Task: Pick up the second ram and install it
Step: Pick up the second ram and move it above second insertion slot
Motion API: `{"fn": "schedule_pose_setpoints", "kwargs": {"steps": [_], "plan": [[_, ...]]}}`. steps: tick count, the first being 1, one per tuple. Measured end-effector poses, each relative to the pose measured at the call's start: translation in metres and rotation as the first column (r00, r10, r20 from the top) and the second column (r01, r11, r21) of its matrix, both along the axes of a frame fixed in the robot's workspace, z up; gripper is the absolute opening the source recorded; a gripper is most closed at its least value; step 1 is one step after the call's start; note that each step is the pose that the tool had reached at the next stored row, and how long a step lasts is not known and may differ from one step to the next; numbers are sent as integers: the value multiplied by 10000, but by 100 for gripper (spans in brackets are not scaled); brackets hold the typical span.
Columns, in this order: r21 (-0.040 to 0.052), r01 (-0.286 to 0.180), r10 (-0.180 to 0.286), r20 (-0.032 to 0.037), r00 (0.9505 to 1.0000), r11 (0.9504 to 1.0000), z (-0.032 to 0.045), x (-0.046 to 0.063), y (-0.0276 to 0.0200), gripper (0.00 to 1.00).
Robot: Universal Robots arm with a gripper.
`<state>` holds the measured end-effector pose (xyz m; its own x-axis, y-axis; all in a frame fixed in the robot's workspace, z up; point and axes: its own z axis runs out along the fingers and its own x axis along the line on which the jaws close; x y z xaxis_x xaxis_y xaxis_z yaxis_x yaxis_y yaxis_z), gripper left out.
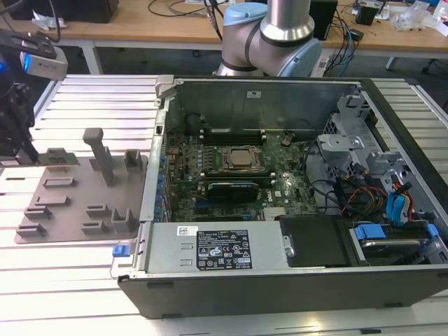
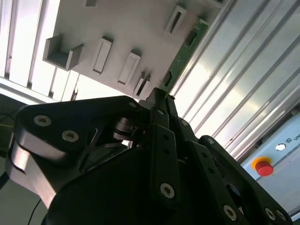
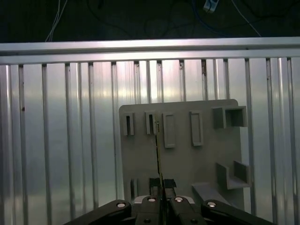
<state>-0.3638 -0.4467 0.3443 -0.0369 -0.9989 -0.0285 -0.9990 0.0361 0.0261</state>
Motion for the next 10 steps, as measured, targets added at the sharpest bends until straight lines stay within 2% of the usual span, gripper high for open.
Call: {"fn": "schedule_pose_setpoints", "kwargs": {"steps": [6,8,10], "plan": [[0,0,0,0,10000,10000,116,0,1,13],[0,0,0,0,10000,10000,199,0,1,13],[1,0,0,0,10000,10000,240,0,1,13]]}}
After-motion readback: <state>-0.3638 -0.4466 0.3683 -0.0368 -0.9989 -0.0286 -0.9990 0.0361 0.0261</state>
